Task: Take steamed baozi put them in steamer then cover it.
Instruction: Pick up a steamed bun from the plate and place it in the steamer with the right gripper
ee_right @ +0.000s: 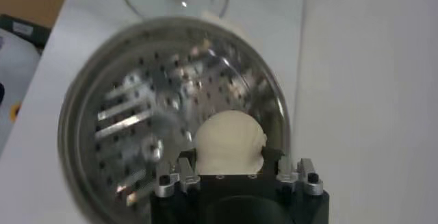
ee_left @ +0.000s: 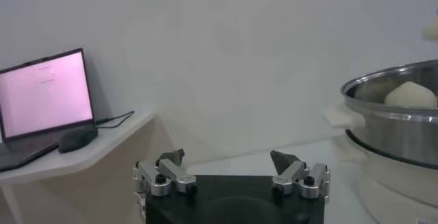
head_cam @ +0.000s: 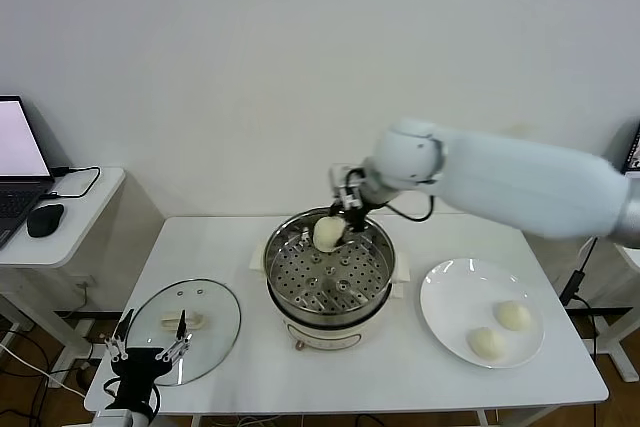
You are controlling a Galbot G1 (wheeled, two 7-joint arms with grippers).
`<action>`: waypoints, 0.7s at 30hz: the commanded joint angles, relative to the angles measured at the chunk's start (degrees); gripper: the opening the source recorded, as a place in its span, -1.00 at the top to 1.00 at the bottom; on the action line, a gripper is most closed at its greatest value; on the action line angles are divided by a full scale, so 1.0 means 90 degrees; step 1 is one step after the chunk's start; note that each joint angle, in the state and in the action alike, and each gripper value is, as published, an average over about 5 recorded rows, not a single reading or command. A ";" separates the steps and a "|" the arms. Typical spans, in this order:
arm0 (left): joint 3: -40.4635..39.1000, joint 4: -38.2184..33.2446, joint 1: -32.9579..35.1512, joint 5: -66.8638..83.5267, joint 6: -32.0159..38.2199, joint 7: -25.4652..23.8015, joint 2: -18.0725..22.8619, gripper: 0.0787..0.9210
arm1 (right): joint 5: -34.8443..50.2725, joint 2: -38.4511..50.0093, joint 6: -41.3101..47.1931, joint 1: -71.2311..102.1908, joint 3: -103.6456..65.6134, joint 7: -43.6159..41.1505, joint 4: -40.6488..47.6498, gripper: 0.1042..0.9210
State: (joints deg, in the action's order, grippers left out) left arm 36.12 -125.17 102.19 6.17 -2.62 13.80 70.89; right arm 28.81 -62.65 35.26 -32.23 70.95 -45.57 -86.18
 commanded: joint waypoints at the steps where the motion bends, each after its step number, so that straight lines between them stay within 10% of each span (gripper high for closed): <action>1: 0.0021 -0.0010 0.0005 -0.0005 0.0004 0.0000 0.0007 -0.77 | 0.0199 -0.1040 0.0320 0.0499 0.0103 0.0331 0.0541 -0.24; 21: -0.0017 0.0043 -0.0073 0.0018 0.0018 0.0006 0.0009 -0.77 | -0.0235 -0.1404 0.0673 0.1093 0.0001 0.0617 0.1286 -0.35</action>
State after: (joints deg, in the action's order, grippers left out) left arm 35.96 -124.81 101.52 6.36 -2.46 13.87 70.97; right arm 27.25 -73.31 40.54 -24.07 70.92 -41.24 -76.84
